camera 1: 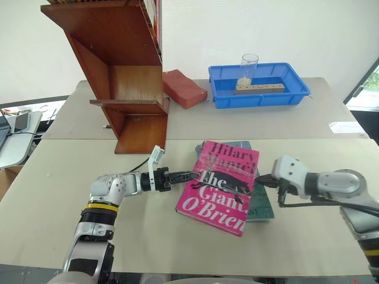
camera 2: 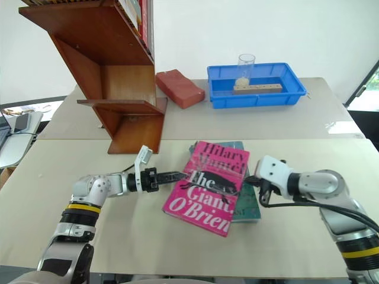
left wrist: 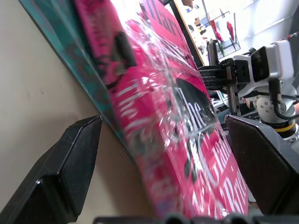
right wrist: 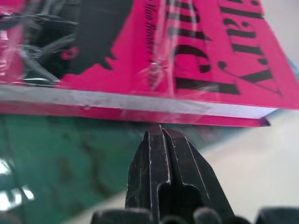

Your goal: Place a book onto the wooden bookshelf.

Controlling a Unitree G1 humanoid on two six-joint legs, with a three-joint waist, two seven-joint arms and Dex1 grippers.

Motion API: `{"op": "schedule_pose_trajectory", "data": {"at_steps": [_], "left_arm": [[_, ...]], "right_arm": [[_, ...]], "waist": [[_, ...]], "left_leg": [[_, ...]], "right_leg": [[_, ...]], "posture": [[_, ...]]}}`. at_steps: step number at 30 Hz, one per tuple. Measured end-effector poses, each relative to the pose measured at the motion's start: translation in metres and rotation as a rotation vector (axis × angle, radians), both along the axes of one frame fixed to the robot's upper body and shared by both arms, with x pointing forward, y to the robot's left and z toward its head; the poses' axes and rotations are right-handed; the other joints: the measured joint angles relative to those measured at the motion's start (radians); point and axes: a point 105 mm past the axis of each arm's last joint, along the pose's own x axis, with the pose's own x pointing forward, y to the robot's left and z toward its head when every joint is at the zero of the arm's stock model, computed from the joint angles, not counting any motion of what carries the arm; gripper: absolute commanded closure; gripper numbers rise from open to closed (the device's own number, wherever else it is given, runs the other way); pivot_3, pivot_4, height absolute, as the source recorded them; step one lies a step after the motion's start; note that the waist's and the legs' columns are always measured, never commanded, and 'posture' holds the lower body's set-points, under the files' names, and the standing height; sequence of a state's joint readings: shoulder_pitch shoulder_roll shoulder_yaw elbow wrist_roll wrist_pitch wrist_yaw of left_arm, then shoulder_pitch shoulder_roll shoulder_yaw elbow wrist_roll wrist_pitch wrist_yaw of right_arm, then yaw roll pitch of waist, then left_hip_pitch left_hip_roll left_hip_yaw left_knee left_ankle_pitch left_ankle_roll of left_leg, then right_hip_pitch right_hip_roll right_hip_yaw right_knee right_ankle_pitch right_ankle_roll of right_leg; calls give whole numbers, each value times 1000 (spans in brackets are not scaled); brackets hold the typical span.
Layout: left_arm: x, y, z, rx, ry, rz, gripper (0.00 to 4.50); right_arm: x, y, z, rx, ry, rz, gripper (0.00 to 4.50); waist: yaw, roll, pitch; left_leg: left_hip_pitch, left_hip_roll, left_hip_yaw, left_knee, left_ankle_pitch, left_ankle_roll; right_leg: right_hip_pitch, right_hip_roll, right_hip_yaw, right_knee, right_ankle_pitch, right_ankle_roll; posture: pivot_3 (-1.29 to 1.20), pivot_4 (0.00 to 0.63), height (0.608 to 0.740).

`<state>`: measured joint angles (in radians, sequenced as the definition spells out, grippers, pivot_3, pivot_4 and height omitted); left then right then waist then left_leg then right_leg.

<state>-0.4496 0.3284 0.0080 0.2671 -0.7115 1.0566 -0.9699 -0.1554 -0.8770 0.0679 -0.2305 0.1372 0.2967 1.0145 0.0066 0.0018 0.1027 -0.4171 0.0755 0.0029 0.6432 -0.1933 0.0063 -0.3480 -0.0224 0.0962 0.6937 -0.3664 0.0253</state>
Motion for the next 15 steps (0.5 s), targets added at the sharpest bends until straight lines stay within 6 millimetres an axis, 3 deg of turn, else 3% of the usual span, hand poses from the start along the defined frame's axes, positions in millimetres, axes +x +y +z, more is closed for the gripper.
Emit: {"op": "schedule_pose_trajectory", "data": {"at_steps": [8,11,15], "left_arm": [[-12,-4,-2,-67,56,48,0],[-17,-4,-2,-83,65,58,859],[-16,3,3,-108,58,99,2707]], "right_arm": [[9,27,4,29,-14,53,4453],[11,29,7,29,-26,59,4500],[11,29,7,31,-21,64,4500]], "waist": [[3,0,0],[4,0,0],[3,0,0]], "left_leg": [[0,-1,-1,0,0,0],[1,0,-2,0,0,0],[1,-1,-2,0,0,0]], "right_leg": [[1,0,0,-1,0,0],[2,0,-1,-1,0,0],[2,0,-1,-2,0,0]], "posture": [[0,150,649],[0,150,649],[0,150,649]]}}
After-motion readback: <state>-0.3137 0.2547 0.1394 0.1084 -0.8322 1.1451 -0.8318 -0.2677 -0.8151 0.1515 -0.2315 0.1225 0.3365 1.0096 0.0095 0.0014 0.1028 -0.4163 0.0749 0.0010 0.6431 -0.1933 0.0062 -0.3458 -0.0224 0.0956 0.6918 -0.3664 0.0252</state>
